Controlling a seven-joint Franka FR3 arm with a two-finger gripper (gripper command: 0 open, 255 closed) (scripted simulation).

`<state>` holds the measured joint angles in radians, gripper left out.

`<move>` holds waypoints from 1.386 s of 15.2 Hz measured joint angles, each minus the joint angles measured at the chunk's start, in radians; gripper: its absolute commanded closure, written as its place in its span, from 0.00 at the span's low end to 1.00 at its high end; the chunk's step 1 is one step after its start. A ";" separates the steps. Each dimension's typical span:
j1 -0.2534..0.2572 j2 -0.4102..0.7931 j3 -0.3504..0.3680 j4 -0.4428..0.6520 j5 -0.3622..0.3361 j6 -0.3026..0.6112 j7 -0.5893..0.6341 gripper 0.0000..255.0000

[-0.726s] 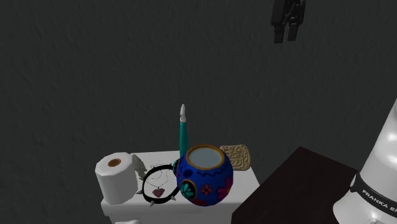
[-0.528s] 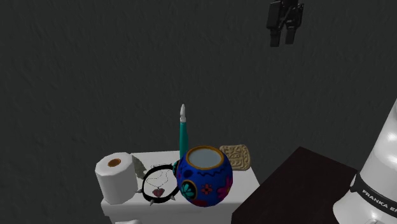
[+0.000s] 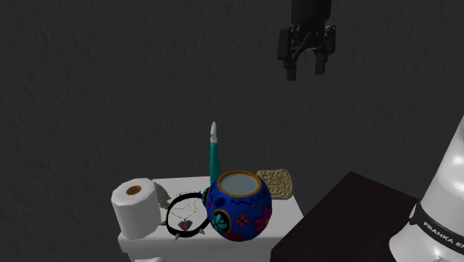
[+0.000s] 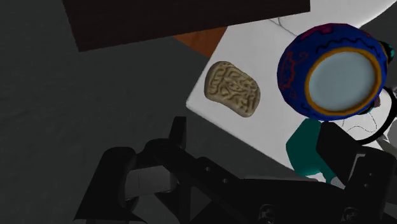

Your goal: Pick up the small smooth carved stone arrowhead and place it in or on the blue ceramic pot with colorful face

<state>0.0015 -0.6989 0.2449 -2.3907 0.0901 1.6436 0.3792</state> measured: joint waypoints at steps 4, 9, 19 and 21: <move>-0.008 0.073 0.099 -0.014 0.056 0.077 0.173 0.00; -0.033 0.221 0.225 0.034 0.093 0.168 0.395 0.00; -0.089 0.648 0.429 0.239 -0.023 0.335 0.891 0.00; -0.081 0.742 0.444 0.287 -0.074 0.361 0.996 0.00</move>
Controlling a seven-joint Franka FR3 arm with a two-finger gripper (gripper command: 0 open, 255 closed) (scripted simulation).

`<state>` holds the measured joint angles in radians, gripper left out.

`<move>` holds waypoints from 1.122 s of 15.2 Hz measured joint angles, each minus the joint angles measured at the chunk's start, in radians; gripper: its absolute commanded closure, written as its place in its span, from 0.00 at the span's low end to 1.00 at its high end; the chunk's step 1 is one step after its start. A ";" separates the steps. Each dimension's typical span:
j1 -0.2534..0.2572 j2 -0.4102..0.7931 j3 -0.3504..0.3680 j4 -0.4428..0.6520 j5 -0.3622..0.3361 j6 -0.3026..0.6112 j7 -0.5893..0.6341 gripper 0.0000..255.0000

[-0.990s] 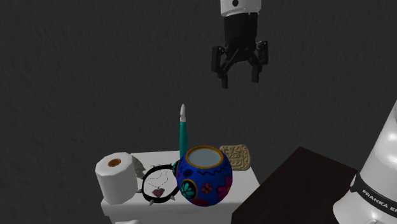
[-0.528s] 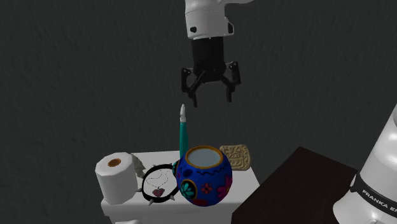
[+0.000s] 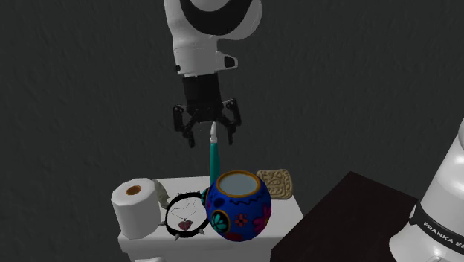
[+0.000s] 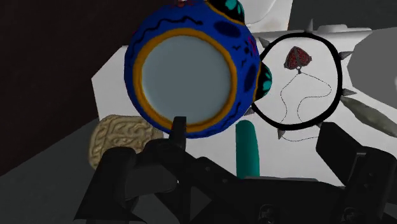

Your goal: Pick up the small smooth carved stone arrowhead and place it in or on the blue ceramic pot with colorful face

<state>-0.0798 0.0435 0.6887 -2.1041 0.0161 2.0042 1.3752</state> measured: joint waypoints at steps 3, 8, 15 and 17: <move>0.035 0.164 -0.007 0.104 -0.094 0.022 0.155 0.00; 0.123 0.383 -0.065 0.280 -0.196 0.028 0.349 0.00; 0.259 0.675 -0.166 0.601 -0.264 -0.006 0.541 0.00; 0.292 0.748 -0.188 0.695 -0.270 -0.025 0.575 0.00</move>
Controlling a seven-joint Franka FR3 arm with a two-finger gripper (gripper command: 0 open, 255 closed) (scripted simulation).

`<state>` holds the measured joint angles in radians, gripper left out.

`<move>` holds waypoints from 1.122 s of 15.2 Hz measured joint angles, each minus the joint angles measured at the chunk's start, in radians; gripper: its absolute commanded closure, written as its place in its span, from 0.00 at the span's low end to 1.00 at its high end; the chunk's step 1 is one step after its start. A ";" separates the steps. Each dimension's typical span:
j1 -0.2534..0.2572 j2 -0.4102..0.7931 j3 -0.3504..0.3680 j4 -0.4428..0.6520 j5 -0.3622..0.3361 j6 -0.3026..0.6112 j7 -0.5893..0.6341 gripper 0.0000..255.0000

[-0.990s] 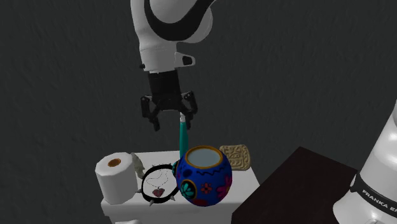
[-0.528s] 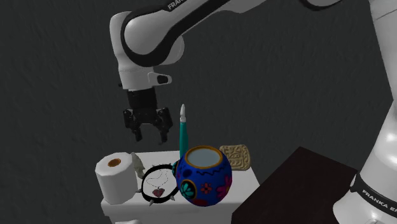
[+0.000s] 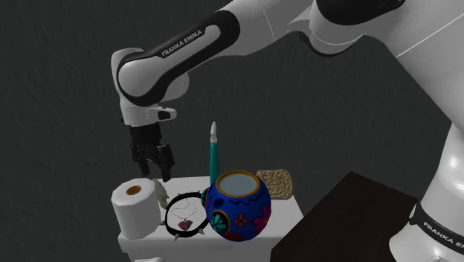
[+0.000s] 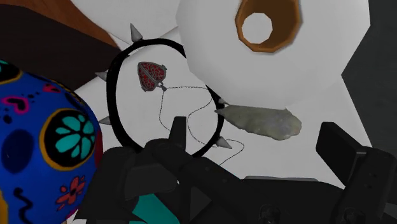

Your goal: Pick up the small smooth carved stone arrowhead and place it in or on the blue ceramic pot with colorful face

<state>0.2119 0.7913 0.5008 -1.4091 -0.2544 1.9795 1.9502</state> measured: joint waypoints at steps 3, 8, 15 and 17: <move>0.009 0.030 -0.010 0.017 -0.005 0.014 0.011 0.00; 0.012 0.056 -0.020 -0.011 -0.016 0.066 0.018 0.00; 0.013 0.058 -0.020 -0.015 -0.018 0.073 0.020 1.00; 0.013 0.058 -0.020 -0.014 -0.018 0.073 0.020 1.00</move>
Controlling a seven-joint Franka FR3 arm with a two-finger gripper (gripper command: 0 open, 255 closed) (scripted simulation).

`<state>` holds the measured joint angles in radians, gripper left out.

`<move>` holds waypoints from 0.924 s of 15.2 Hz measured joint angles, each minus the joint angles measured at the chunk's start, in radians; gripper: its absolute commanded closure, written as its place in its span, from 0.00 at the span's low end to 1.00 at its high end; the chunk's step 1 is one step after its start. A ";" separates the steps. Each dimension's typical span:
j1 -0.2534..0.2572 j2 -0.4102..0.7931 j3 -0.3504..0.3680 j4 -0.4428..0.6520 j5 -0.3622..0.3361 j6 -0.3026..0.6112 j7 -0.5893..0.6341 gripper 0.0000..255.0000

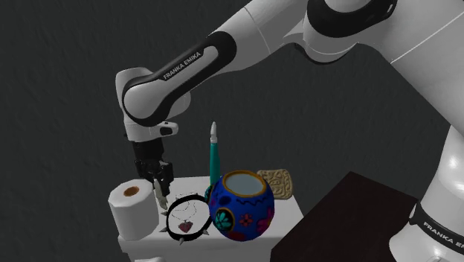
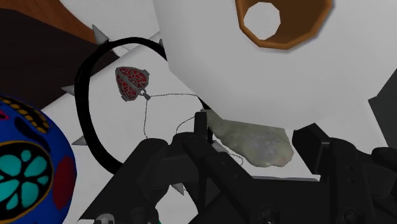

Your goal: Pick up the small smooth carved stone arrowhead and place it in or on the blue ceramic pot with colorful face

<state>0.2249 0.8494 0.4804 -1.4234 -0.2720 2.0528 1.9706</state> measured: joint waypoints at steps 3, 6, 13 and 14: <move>0.000 0.000 0.000 0.000 0.000 0.000 0.000 1.00; 0.000 0.000 0.000 -0.001 0.000 0.000 0.000 1.00; -0.004 -0.029 0.010 0.006 0.010 -0.034 -0.001 1.00; -0.008 -0.041 0.013 -0.001 0.013 -0.039 -0.001 1.00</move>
<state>0.2168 0.8088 0.4930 -1.4249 -0.2587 2.0137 1.9691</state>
